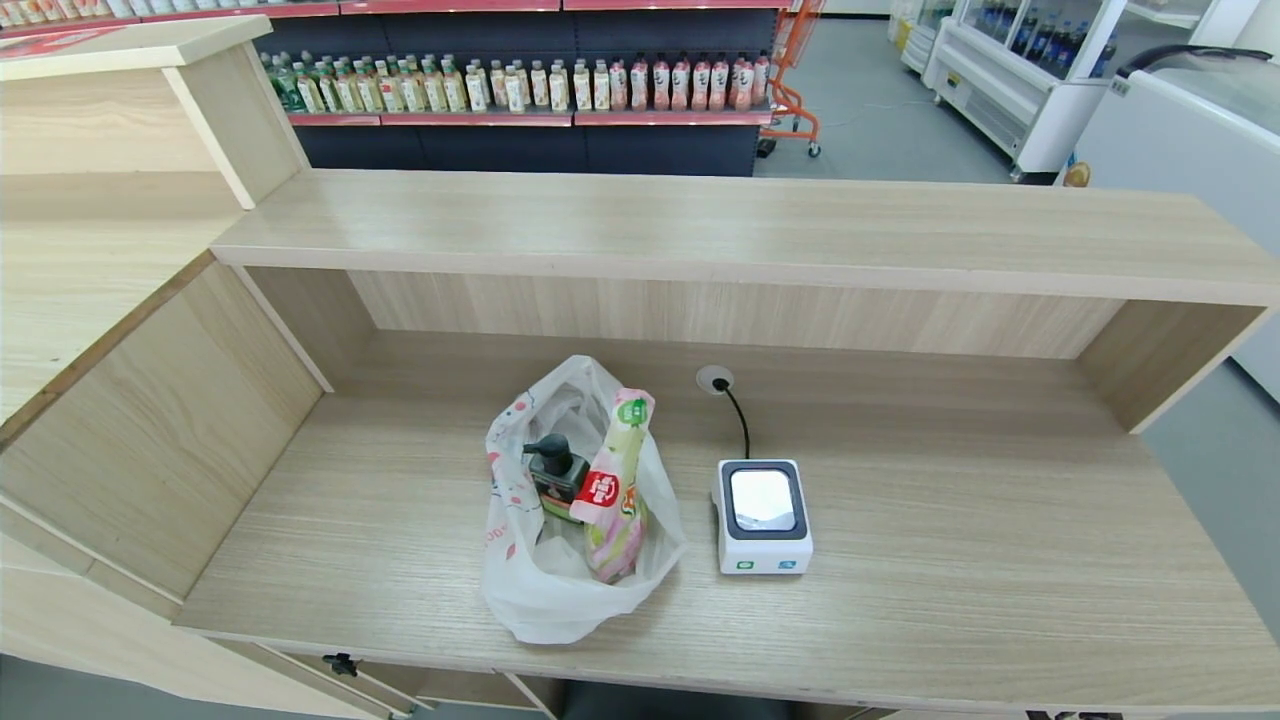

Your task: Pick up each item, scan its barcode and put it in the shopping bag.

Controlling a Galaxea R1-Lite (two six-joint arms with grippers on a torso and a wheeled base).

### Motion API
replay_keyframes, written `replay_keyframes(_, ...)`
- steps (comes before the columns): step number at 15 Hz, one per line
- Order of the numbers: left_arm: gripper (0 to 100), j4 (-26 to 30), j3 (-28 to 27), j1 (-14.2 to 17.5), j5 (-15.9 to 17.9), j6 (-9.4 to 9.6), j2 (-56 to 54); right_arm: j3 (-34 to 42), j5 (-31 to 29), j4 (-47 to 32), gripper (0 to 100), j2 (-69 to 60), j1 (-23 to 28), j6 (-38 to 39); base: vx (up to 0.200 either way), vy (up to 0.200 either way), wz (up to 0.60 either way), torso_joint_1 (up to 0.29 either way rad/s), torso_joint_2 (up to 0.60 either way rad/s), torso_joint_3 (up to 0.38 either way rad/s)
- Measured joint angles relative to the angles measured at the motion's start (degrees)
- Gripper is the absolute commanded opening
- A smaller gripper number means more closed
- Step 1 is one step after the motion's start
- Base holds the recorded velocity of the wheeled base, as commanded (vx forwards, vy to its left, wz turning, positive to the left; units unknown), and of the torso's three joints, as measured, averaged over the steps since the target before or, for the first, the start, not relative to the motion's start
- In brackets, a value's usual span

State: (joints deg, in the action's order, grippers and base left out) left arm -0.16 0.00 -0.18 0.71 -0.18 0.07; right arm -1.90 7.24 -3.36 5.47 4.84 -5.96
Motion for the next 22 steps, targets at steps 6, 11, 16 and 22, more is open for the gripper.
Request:
replay_keyframes(6, 100, 0.0, 0.0, 0.0, 0.1, 0.18, 0.0, 0.0, 0.0, 0.0, 100, -0.2, 0.0, -0.8, 0.0, -0.133, 0.0, 0.001, 0.0, 0.002)
replay_keyframes(11, 100, 0.0, 0.0, 0.0, 0.0, 0.13, 0.0, 1.3, -0.2, 1.6, 100, -0.3, 0.0, -1.2, 0.0, 0.0, 0.0, 0.0, 0.0, 0.0)
replay_keyframes(16, 100, 0.0, 0.0, 0.0, 0.1, 0.13, 0.0, 1.4, -0.2, 1.5, 100, -0.2, 0.0, -1.4, 0.0, 0.0, -0.24, -0.04, 0.1, 0.044)
replay_keyframes(22, 100, 0.0, 0.0, 0.0, 0.1, 0.02, 0.0, 1.5, -0.4, 1.4, 100, -0.2, 0.0, -0.2, 0.0, 0.0, 0.0, 0.0, 0.0, 0.0)
